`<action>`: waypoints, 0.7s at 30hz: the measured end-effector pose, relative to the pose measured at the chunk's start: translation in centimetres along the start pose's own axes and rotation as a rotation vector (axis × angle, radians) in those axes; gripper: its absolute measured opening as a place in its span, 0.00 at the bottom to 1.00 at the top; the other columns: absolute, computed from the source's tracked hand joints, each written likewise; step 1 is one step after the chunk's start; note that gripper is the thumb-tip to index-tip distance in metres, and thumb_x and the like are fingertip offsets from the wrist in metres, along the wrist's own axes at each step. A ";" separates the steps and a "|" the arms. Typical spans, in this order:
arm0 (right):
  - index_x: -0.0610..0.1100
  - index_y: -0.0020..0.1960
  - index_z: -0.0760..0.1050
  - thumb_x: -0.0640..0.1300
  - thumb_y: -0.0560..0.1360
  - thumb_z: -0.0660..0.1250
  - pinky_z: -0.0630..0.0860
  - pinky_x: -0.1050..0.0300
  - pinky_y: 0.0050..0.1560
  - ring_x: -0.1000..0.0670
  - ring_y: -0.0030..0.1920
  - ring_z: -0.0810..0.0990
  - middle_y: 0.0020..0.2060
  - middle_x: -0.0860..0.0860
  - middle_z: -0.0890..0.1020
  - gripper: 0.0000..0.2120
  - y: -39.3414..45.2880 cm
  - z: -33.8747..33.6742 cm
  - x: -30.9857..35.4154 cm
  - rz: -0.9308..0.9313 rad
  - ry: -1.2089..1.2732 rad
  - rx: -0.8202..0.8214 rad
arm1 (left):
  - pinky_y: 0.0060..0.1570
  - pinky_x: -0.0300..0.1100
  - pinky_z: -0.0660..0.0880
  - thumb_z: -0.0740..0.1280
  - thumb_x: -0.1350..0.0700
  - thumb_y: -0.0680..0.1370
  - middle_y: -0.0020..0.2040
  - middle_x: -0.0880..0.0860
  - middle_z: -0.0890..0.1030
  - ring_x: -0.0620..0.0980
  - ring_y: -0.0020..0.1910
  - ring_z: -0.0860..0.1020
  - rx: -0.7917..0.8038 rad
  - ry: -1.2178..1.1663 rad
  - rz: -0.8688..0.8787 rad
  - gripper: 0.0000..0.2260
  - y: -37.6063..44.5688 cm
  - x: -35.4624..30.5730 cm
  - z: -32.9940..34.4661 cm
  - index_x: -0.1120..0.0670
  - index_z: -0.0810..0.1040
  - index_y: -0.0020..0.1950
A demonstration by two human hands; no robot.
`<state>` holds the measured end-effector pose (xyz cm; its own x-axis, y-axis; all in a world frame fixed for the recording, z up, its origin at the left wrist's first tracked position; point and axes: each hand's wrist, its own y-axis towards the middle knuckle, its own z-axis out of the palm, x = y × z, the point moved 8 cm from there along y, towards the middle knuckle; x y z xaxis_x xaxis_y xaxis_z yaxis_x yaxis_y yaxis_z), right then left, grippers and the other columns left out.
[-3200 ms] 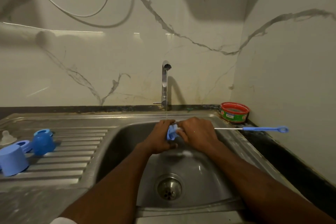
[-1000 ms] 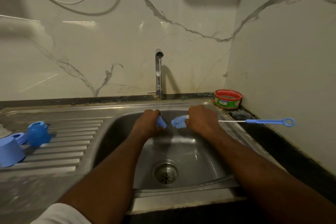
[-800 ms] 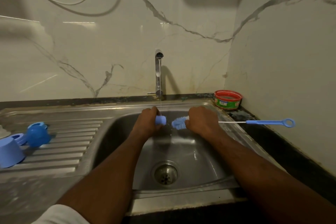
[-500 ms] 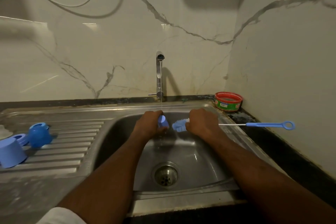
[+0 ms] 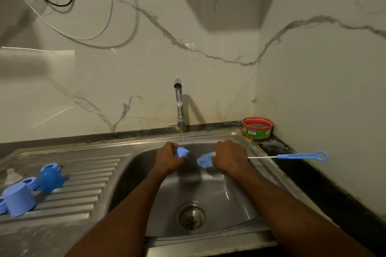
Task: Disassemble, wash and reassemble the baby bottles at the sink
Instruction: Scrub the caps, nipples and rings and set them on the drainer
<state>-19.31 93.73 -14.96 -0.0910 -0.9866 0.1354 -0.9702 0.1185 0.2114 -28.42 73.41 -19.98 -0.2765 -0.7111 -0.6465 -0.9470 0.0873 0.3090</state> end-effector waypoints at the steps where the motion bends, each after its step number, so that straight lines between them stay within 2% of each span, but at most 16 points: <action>1: 0.47 0.63 0.78 0.55 0.77 0.70 0.76 0.52 0.60 0.47 0.59 0.80 0.60 0.49 0.81 0.18 0.1 0.3 -0.1 -0.007 -0.006 0.013 | 0.50 0.39 0.75 0.79 0.52 0.72 0.55 0.54 0.81 0.48 0.52 0.78 -0.019 -0.027 0.004 0.22 0.2 0.0 0.1 0.56 0.77 0.62; 4: 0.46 0.64 0.78 0.49 0.78 0.68 0.74 0.52 0.61 0.46 0.62 0.78 0.62 0.48 0.80 0.16 0.3 1.3 0.4 -0.039 -0.089 0.075 | 0.46 0.32 0.73 0.80 0.53 0.71 0.54 0.52 0.84 0.45 0.49 0.80 -0.037 -0.063 0.012 0.20 0.4 -0.4 0.4 0.54 0.80 0.60; 7: 0.45 0.60 0.79 0.47 0.77 0.69 0.76 0.52 0.57 0.46 0.58 0.80 0.57 0.47 0.82 0.14 0.6 2.3 0.7 -0.048 -0.168 0.095 | 0.42 0.28 0.70 0.81 0.56 0.69 0.51 0.50 0.83 0.42 0.45 0.79 -0.116 -0.159 0.020 0.19 0.6 -0.6 0.0 0.54 0.79 0.57; 11: 0.45 0.60 0.79 0.46 0.76 0.70 0.77 0.53 0.53 0.47 0.56 0.81 0.55 0.48 0.82 0.13 0.9 2.8 0.7 -0.056 -0.165 0.124 | 0.44 0.33 0.73 0.81 0.51 0.70 0.46 0.48 0.80 0.43 0.44 0.78 -0.086 -0.079 0.006 0.19 0.4 -0.2 0.1 0.54 0.79 0.55; 14: 0.45 0.58 0.80 0.45 0.75 0.71 0.76 0.54 0.48 0.48 0.52 0.82 0.52 0.48 0.83 0.12 1.0 3.1 0.7 -0.063 -0.174 0.152 | 0.46 0.34 0.74 0.80 0.53 0.70 0.48 0.50 0.81 0.43 0.45 0.79 -0.141 -0.139 0.003 0.18 0.6 -0.1 -0.4 0.55 0.79 0.56; 16: 0.44 0.57 0.80 0.45 0.75 0.72 0.78 0.55 0.49 0.48 0.51 0.82 0.51 0.48 0.83 0.11 0.9 3.3 0.6 -0.052 -0.173 0.166 | 0.45 0.33 0.75 0.80 0.53 0.71 0.49 0.50 0.82 0.42 0.44 0.79 -0.111 -0.113 0.012 0.18 0.6 -0.2 0.0 0.54 0.79 0.56; 18: 0.44 0.57 0.80 0.45 0.74 0.73 0.80 0.53 0.52 0.49 0.49 0.82 0.49 0.48 0.83 0.12 0.9 3.4 0.4 -0.036 -0.164 0.165 | 0.48 0.38 0.77 0.80 0.50 0.71 0.51 0.49 0.82 0.42 0.46 0.79 -0.062 -0.020 0.007 0.18 0.2 -0.3 0.4 0.51 0.79 0.57; 21: 0.45 0.57 0.80 0.45 0.74 0.74 0.80 0.52 0.53 0.49 0.50 0.82 0.50 0.48 0.83 0.12 1.0 3.4 0.4 -0.035 -0.162 0.165 | 0.49 0.39 0.74 0.78 0.48 0.73 0.51 0.44 0.79 0.42 0.48 0.77 -0.148 -0.048 0.043 0.19 -0.1 -0.8 -0.7 0.49 0.78 0.60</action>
<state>-21.09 93.05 -17.99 -0.0789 -0.9965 -0.0290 -0.9957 0.0774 0.0508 -27.95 73.52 -19.02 -0.3270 -0.6742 -0.6622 -0.9007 0.0102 0.4344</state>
